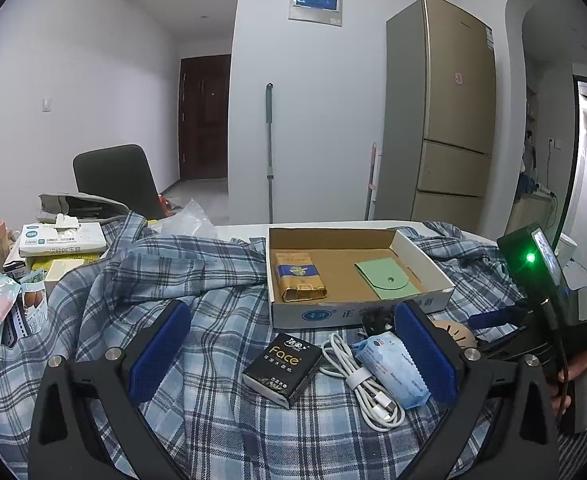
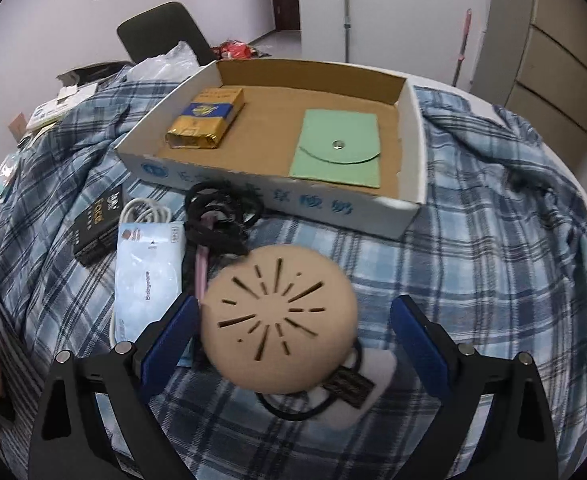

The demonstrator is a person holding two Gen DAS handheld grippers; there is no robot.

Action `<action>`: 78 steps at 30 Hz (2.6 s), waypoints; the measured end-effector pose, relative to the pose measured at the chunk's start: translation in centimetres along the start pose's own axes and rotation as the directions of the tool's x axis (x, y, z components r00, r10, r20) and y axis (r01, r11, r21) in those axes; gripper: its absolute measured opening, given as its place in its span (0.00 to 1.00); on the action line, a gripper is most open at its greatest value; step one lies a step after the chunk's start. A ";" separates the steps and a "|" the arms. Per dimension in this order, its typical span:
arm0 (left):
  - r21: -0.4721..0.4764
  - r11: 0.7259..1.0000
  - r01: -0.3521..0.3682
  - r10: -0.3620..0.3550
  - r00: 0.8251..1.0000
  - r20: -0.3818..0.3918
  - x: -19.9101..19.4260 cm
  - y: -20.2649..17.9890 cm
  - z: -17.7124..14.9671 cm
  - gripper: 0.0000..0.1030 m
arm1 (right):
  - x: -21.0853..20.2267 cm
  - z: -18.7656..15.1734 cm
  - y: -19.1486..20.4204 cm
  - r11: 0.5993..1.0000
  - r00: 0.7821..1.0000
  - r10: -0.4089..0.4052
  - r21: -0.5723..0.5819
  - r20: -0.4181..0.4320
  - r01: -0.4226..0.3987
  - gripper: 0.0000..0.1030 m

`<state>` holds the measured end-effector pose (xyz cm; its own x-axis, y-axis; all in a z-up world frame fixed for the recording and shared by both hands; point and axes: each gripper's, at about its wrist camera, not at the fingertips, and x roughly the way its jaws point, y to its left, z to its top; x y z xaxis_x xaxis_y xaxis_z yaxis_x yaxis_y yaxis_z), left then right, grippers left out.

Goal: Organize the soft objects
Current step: 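Grasp the beige perforated disc with the right gripper, then grasp the black Face tissue pack with the left gripper while the right holds the disc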

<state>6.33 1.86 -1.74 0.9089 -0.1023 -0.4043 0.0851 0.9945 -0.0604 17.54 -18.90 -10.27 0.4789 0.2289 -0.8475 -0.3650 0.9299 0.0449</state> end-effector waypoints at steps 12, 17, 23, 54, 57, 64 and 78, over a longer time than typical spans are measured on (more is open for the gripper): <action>-0.005 1.000 -0.001 0.000 1.000 -0.018 0.2 -0.1 0.0 1.00 | 1.0 -0.2 0.8 0.999 1.000 0.017 -0.046 -0.023 -0.018 0.77; -0.009 1.000 -0.001 0.001 1.000 -0.031 0.5 0.0 0.0 1.00 | 0.3 -0.2 0.5 0.999 1.000 0.020 -0.032 0.012 -0.020 0.74; -0.022 1.000 -0.011 0.010 0.999 -0.032 0.5 0.4 0.0 1.00 | -2.8 -0.2 -0.1 1.000 0.983 0.004 0.003 0.186 -0.005 0.74; 0.150 0.961 0.233 -0.148 0.888 -0.434 9.5 1.3 -0.8 0.56 | -4.7 -0.3 -0.7 0.999 0.954 0.032 0.016 0.299 -0.038 0.75; 0.130 0.960 0.248 -0.161 0.869 -0.468 10.2 1.6 -1.4 0.56 | -4.4 -0.3 -0.5 0.999 0.958 0.037 0.008 0.285 -0.041 0.75; 0.083 0.958 0.275 -0.193 0.829 -0.525 11.4 2.1 -2.3 0.57 | -4.8 -0.4 -0.3 0.998 0.951 0.054 -0.002 0.303 -0.056 0.75; 0.131 0.957 0.258 -0.156 0.843 -0.515 11.2 1.4 -2.7 0.48 | -5.1 -0.6 0.0 0.998 0.948 0.065 -0.013 0.313 -0.064 0.75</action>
<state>15.56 2.03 -8.81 0.5425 -0.2524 -0.8012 0.3689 0.9285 -0.0427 14.64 -20.26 -6.21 0.6799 0.3670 -0.6348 -0.4048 0.9097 0.0924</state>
